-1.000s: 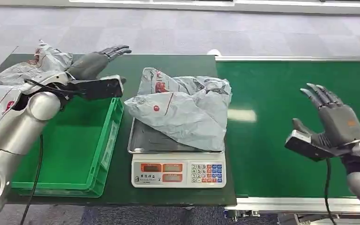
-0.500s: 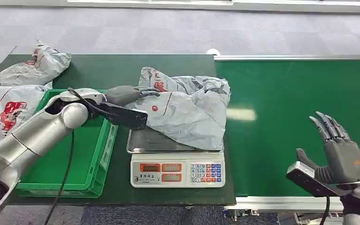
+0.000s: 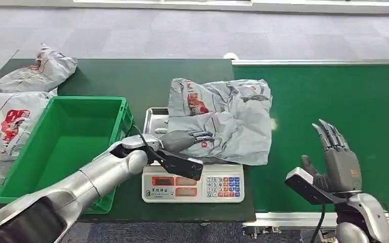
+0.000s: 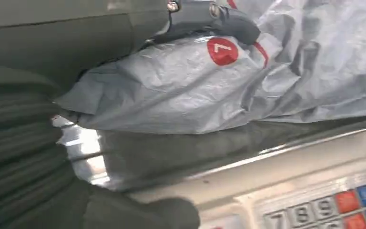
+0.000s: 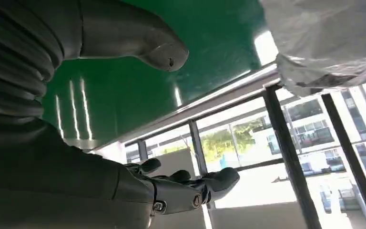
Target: Moved the parcel from conveyor to table for the left to box.
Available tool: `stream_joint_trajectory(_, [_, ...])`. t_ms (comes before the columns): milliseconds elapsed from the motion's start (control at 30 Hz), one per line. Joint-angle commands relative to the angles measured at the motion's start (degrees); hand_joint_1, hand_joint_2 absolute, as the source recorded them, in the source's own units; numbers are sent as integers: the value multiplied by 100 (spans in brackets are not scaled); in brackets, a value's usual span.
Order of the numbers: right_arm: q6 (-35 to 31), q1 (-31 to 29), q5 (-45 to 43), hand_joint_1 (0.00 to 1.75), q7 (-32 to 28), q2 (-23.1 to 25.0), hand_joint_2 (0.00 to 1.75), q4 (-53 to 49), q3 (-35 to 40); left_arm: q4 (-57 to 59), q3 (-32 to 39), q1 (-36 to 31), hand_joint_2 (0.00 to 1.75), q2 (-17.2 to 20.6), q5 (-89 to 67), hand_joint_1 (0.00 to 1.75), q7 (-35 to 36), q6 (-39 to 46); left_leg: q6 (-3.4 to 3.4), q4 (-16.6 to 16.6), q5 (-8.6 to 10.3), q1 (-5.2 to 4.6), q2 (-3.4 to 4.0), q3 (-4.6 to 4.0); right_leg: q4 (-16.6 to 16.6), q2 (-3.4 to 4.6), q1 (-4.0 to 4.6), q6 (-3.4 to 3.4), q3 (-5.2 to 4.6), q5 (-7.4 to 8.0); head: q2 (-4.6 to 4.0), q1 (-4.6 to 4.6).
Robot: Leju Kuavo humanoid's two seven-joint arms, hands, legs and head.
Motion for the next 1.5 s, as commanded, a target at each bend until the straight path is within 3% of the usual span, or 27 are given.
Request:
stream_joint_trajectory(33, [-26, -650, 33, 0, 49, 563, 175, 835, 538, 873, 16, 38, 175, -518, -254, 175, -27, 492, -2, -14, 4, 3, 24, 17, -15, 22, 5, -7, 9, 11, 0, -2])
stream_joint_trajectory(500, [-70, -781, -50, 0, 43, 529, 175, 926, 585, 662, 524, 77, 175, -206, -544, 175, 30, 608, 2, -17, 7, 0, 33, 16, -8, 29, 2, -7, 3, 14, 0, -2])
stream_joint_trajectory(633, [-89, -661, -133, 0, 56, 439, 175, 758, 511, 260, 857, 102, 175, 49, -772, 175, 82, 835, 2, -7, 3, 1, 22, 7, 2, 19, 2, -6, -2, 7, 0, 0])
stream_joint_trajectory(733, [-31, -624, -229, 0, 55, 356, 175, 683, 452, -219, 1050, 77, 175, 349, -1025, 175, 174, 850, 1, -10, 4, -2, 32, 9, 4, 28, 0, -9, -6, 8, 0, 0])
stream_joint_trajectory(900, [-27, -378, -314, 0, 44, 259, 175, 496, 281, -1676, 1845, -99, 175, 1221, -2055, 175, 730, 1540, 0, 3, 4, 2, 20, -8, 18, 17, 3, -7, -23, 5, 0, 0])
stream_joint_trajectory(1067, [-138, 219, -319, 0, 7, 319, 175, 89, 15, -2458, 2822, -649, 175, 1889, -2876, 175, 1106, 1641, -7, 17, 1, 9, 22, -24, 36, 18, 11, -12, -43, 0, 0, -2])
stream_joint_trajectory(1133, [-166, 447, -313, 0, -21, 363, 175, -51, -122, -2692, 3156, -840, 175, 2078, -2858, 175, 1060, 1274, -8, 14, 2, 8, 26, -22, 34, 23, 12, -13, -45, -1, 0, -2])
stream_joint_trajectory(1233, [-150, 624, -268, 0, -52, 491, 175, -151, -226, -3087, 3555, -891, 175, 2682, -3091, 175, 1219, 1268, -7, 13, 1, 9, 30, -22, 34, 27, 12, -12, -47, -1, 0, 0])
stream_joint_trajectory(1300, [-167, 814, -241, 0, -91, 542, 175, -255, -318, -3504, 4037, -553, 175, 3314, -2855, 175, 1205, 1078, -6, 3, -1, 9, 51, -15, 31, 48, 10, -12, -47, 2, 0, 0])
stream_joint_trajectory(1500, [-109, 946, -238, 0, -197, 600, 175, -341, -500, -4044, 4987, 759, 175, 3772, -2758, 175, 1042, 1033, -13, -34, -2, 0, 105, 23, 13, 109, 0, -14, -34, 4, 0, -2])
